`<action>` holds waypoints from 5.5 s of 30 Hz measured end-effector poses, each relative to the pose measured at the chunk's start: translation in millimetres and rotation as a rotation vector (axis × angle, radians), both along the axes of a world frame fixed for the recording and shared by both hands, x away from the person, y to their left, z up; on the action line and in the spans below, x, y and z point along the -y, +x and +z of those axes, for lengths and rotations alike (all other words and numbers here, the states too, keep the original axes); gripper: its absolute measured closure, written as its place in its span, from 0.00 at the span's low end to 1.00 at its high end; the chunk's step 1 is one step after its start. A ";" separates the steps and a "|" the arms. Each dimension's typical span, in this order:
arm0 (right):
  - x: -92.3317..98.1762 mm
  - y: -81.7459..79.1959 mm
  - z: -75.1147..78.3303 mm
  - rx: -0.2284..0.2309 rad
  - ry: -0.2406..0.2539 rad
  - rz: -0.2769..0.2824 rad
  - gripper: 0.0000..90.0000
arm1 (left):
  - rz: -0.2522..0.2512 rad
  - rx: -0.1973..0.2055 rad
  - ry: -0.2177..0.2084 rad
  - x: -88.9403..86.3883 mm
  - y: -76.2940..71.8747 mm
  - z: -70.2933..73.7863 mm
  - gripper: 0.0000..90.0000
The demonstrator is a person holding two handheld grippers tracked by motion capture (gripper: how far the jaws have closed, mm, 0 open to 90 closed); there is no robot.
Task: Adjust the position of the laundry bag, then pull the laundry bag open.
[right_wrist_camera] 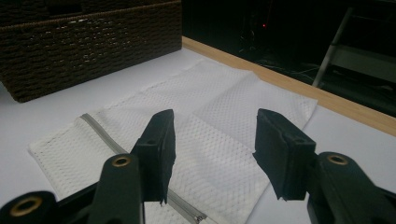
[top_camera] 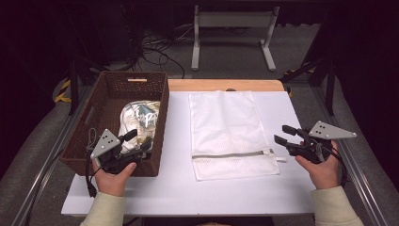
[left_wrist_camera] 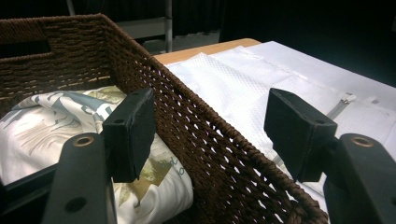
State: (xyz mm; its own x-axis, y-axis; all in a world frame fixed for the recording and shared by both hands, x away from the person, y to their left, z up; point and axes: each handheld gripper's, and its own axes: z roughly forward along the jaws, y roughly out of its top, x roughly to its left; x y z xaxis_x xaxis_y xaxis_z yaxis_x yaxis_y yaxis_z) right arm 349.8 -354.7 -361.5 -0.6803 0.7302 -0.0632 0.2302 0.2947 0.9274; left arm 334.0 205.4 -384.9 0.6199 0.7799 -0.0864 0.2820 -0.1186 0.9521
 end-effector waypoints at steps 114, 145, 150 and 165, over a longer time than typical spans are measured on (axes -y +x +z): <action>2.4 -31.0 -44.3 -0.351 -0.197 -0.041 0.69 | -0.535 -0.273 0.266 135.7 2.3 -17.5 0.48; -5.3 -4.2 -64.1 -0.507 -0.225 -0.153 0.61 | -0.350 -0.210 0.273 150.9 28.4 -12.0 0.45; -7.9 -2.3 -68.3 -0.511 -0.229 -0.158 0.54 | -0.355 -0.211 0.278 151.4 27.7 -12.7 0.45; -20.5 -4.1 -72.7 -0.511 -0.264 -0.153 0.49 | -0.357 -0.209 0.287 151.9 27.2 -13.4 0.45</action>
State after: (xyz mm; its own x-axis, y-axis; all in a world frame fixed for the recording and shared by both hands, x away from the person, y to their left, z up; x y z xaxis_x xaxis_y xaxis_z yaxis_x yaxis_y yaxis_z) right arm 345.8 -334.2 -434.2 -0.5608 0.8264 0.0514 0.6859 0.4289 0.5878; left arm 361.2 53.5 -398.3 0.8448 0.5326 -0.0505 0.3572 -0.4912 0.7945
